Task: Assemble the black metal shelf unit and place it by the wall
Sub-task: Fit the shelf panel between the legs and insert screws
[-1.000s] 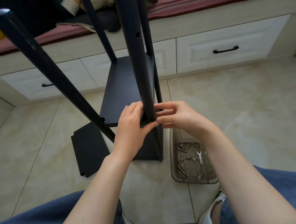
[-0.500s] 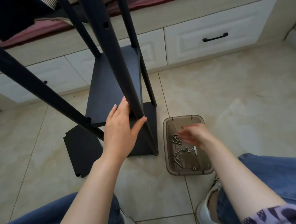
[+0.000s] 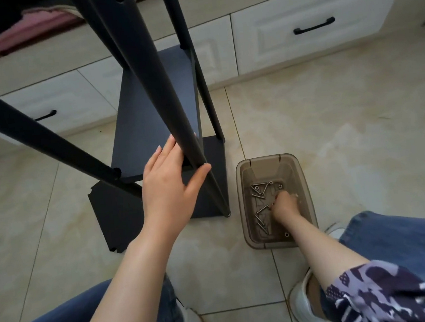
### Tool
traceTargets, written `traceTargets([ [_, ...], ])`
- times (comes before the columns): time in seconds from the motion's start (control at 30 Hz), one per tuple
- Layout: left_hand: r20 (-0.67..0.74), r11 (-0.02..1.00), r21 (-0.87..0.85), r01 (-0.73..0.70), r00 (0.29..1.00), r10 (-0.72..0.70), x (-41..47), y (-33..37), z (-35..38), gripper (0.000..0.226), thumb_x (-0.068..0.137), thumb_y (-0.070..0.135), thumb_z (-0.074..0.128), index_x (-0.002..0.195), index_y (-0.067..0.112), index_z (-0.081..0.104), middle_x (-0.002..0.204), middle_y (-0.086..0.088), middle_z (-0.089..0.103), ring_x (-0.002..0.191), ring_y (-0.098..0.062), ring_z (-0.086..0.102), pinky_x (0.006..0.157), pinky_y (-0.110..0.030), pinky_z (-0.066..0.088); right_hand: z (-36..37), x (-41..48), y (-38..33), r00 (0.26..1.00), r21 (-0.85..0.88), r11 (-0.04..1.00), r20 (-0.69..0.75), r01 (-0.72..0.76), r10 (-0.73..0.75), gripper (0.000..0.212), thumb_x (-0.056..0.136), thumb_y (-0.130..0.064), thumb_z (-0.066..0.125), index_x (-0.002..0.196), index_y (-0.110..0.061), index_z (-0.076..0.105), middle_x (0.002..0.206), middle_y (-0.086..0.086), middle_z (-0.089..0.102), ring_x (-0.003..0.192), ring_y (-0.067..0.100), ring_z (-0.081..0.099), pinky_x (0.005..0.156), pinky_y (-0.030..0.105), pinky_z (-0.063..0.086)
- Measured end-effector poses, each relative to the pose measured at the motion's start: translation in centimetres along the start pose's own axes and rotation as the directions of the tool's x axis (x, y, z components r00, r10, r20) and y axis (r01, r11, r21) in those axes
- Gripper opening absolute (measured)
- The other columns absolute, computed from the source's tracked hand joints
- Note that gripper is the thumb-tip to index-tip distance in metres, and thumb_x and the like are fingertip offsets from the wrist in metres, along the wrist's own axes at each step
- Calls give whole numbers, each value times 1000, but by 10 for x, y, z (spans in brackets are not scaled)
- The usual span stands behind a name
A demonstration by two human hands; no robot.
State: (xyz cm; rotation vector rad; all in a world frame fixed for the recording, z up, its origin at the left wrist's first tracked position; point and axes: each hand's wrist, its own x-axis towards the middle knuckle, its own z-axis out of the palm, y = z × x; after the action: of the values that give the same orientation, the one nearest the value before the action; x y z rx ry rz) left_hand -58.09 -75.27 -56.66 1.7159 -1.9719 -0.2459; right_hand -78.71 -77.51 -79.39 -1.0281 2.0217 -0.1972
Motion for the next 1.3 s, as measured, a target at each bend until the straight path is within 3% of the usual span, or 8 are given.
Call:
traceTargets([
  [0.13, 4, 1000, -20, -3, 1000, 3, 1, -1, 1, 49, 91, 48, 55, 138, 44, 42, 151, 10, 50, 146, -9, 35, 115, -8, 3, 10, 3, 5, 999, -100, 995, -32, 25, -29, 28, 95, 8, 42, 116, 4, 60, 120, 25, 62, 111, 39, 61, 90, 40, 51],
  [0.37, -22, 999, -39, 3, 1000, -4, 0, 1, 2, 47, 92, 42, 61, 133, 46, 38, 150, 14, 47, 135, 14, 20, 113, -7, 2, 12, 4, 13, 995, -235, 970, -60, 65, -82, 30, 98, 3, 38, 117, 3, 61, 119, 23, 63, 112, 38, 61, 89, 38, 49],
  [0.57, -17, 995, -99, 20, 1000, -21, 1, 3, 1, 48, 91, 38, 67, 129, 49, 39, 146, 21, 44, 130, 25, 14, 116, -16, 9, 9, 10, 13, 993, -286, 951, 7, 115, -118, 21, 98, -9, 53, 117, -7, 60, 122, 17, 64, 112, 34, 62, 88, 37, 51],
  [0.73, 14, 983, -179, 34, 999, -32, 4, 2, -5, 44, 87, 38, 71, 121, 52, 46, 138, 31, 44, 138, 1, 36, 118, -49, 32, 8, 12, 15, 991, -298, 946, 21, 129, -128, 23, 97, -7, 53, 120, -2, 59, 125, 20, 62, 117, 36, 60, 92, 36, 50],
  [0.83, 50, 986, -164, 35, 998, -28, 7, 2, -12, 49, 84, 37, 74, 125, 50, 50, 129, 41, 39, 130, 8, 34, 117, -49, 33, 8, 9, 13, 993, -231, 966, 2, 114, -117, 22, 95, -5, 54, 115, 1, 61, 122, 22, 64, 115, 37, 61, 91, 35, 50],
  [1.1, 136, 994, -31, -101, 985, 104, 25, 0, -30, 48, 78, 44, 76, 120, 23, 68, 135, 20, 53, 128, -3, 35, 115, -48, 33, -23, -17, -25, 984, 208, 969, -146, 135, -106, 22, 94, -4, 56, 107, -2, 74, 106, 23, 70, 107, 38, 63, 88, 34, 49],
  [1.2, 188, 975, 68, -211, 963, 195, 34, -2, -36, 47, 77, 46, 77, 116, 23, 69, 160, 8, 35, 150, -17, 21, 121, -46, 18, -39, -36, -52, 975, 400, 892, -155, 212, -162, 14, 92, -7, 64, 101, -3, 74, 90, 13, 73, 89, 27, 70, 84, 31, 55],
  [1.3, 276, 984, 22, -176, 947, 163, 41, 1, -42, 43, 79, 40, 80, 116, 27, 64, 165, 15, 16, 153, -7, -2, 124, -48, 3, -56, -58, -80, 959, 600, 751, -122, 277, -256, 9, 90, -9, 70, 98, -7, 72, 84, 8, 73, 74, 16, 72, 72, 25, 60],
])
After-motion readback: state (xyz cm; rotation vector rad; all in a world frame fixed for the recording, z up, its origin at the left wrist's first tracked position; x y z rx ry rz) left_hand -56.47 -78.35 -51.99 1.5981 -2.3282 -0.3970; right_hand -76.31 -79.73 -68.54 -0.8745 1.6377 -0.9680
